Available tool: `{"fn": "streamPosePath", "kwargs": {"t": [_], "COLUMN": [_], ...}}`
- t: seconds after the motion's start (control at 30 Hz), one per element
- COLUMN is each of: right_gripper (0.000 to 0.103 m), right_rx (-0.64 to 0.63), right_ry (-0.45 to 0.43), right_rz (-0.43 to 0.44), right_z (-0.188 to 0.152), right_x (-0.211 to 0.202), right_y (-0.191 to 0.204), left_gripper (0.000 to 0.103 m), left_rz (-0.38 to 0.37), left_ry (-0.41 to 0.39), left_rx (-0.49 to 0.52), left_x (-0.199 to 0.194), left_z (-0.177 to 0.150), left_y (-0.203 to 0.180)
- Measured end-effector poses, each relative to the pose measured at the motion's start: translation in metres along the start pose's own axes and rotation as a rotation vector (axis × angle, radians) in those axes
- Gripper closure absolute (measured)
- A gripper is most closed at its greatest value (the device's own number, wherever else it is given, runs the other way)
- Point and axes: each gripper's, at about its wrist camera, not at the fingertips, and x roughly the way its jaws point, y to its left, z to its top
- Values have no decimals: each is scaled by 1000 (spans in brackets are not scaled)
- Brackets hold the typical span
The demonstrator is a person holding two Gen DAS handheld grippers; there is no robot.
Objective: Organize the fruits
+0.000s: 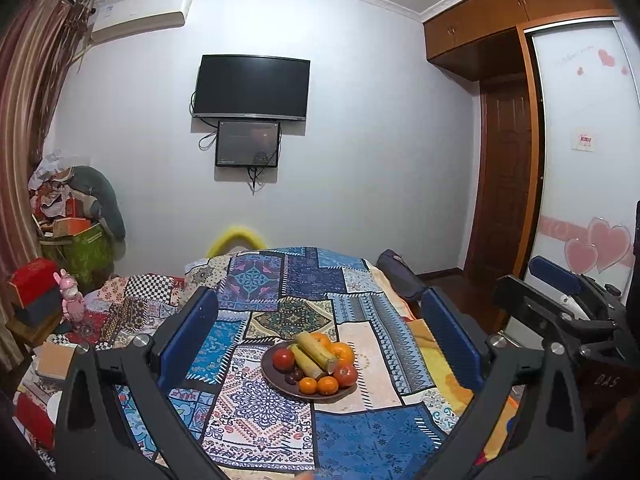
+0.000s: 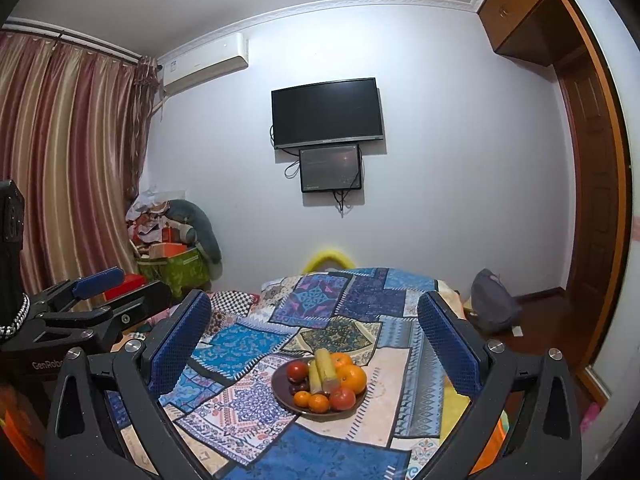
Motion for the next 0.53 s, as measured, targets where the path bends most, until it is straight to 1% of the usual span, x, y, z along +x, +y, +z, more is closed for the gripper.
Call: {"fn": "streamPosePath", "kwargs": {"t": [0.13, 0.53], "right_gripper": [0, 0], "right_rx": [1, 7], "right_ry": [0, 7], "right_rz": [-1, -2], "right_z": [0, -1], "right_x": [0, 1], "right_y": [-2, -4], "left_gripper": [0, 0], "left_rz": [-13, -11], "left_ry": [8, 11], "left_rx": [-5, -2], "left_x": [1, 2], "left_z": [-1, -1], "left_y": [0, -1]}}
